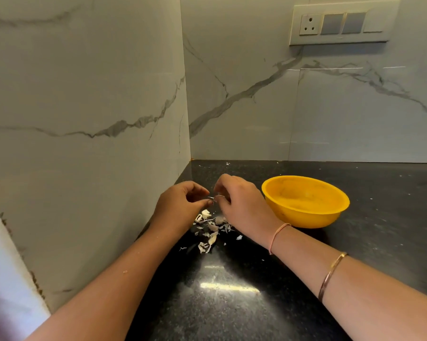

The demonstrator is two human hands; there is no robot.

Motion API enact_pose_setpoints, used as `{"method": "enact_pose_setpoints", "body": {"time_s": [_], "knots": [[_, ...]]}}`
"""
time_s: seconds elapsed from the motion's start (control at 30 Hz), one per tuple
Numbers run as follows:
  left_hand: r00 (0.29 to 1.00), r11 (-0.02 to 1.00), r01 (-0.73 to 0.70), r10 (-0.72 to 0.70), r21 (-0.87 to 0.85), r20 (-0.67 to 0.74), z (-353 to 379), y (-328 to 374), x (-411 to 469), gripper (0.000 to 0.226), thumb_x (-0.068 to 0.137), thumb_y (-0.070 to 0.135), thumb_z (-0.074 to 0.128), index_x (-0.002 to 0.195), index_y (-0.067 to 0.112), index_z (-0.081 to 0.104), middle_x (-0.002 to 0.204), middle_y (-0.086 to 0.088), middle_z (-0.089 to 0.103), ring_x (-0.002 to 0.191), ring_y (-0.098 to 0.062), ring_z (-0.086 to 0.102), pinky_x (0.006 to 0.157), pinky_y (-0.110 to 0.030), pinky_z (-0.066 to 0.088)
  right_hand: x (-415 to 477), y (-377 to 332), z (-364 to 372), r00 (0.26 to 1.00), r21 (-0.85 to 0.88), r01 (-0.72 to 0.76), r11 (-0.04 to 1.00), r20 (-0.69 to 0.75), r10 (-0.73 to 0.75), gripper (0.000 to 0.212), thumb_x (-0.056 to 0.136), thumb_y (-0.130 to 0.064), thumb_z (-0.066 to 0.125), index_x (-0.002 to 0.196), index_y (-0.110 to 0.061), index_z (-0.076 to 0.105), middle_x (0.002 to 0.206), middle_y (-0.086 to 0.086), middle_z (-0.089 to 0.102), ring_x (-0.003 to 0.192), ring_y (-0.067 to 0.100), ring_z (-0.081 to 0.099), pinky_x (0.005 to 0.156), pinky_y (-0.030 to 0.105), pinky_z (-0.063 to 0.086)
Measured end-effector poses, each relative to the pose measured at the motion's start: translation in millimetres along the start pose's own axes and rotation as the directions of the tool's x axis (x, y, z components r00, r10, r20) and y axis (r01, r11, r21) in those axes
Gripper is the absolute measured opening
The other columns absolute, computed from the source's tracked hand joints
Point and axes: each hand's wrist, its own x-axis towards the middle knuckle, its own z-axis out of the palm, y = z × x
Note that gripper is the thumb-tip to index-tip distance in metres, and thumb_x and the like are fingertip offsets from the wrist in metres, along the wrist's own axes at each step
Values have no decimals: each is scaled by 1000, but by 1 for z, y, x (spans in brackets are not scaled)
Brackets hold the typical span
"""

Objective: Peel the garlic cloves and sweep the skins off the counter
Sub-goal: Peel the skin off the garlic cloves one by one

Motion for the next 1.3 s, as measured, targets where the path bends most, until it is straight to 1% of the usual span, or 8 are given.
{"method": "enact_pose_setpoints", "body": {"time_s": [0.1, 0.23, 0.33, 0.47, 0.57, 0.87, 1.07, 1.3], "knots": [[996, 999, -43, 41, 27, 73, 2, 3, -3, 28, 76, 13, 75, 92, 33, 63, 99, 10, 64, 90, -5, 60, 73, -18, 48, -2, -3, -5, 999, 22, -15, 1000, -47, 16, 12, 92, -14, 55, 99, -12, 64, 97, 3, 62, 83, 8, 48, 66, 14, 36], [995, 995, -84, 87, -56, 56, 3, 5, -6, 25, 75, 12, 76, 89, 28, 65, 86, 11, 68, 81, -3, 65, 75, -20, 53, -5, -5, -8, 996, 130, -79, 988, -22, 82, 19, 90, -13, 57, 104, -13, 71, 99, 1, 67, 81, 5, 53, 58, 3, 34], [996, 992, -88, 90, -86, 26, 2, 4, -7, 23, 73, 12, 78, 86, 27, 66, 81, 7, 71, 77, -4, 67, 72, -18, 53, -8, -3, -8, 991, 273, -132, 953, 27, 129, 25, 87, -7, 58, 106, -14, 71, 99, 2, 71, 86, 10, 63, 63, 2, 39], [998, 975, -52, 56, -214, 13, 2, 6, -7, 25, 70, 6, 79, 82, 23, 67, 77, 6, 72, 74, -5, 69, 70, -17, 54, -8, 2, -8, 982, 510, -178, 842, 39, 184, 22, 83, 2, 61, 97, -13, 70, 91, 4, 72, 84, 14, 69, 79, 33, 57], [998, 946, -33, 46, -322, 32, 3, 9, -8, 26, 72, -5, 74, 80, 19, 66, 72, 5, 72, 70, -4, 69, 65, -13, 52, -7, 3, -8, 982, 582, -161, 797, 10, 190, 17, 82, 1, 65, 89, -14, 68, 84, 4, 71, 80, 17, 70, 76, 40, 58], [999, 880, 31, -7, -474, 52, 1, 12, -8, 14, 77, 0, 71, 84, 11, 67, 75, -2, 73, 72, -11, 70, 64, -17, 54, -7, 5, -3, 977, 567, -118, 815, -80, 196, 17, 83, -5, 67, 85, -21, 67, 83, 1, 70, 78, 14, 68, 73, 37, 59], [995, 830, 91, -57, -551, 79, 2, 14, -10, 8, 81, 2, 67, 88, 6, 69, 80, -10, 73, 73, -12, 70, 67, -18, 56, -10, 2, -4, 983, 457, -71, 887, -121, 141, 10, 83, -7, 66, 92, -13, 67, 83, -1, 68, 76, 7, 65, 68, 19, 56], [988, 762, 154, -98, -629, 122, 2, 15, -10, 12, 86, 6, 62, 93, 0, 69, 90, -17, 73, 84, -24, 71, 75, -26, 58, -12, 0, -2, 969, 270, 54, 961, -248, 15, 7, 84, -8, 65, 92, -10, 64, 86, 4, 65, 80, 14, 62, 66, 32, 57]]}}
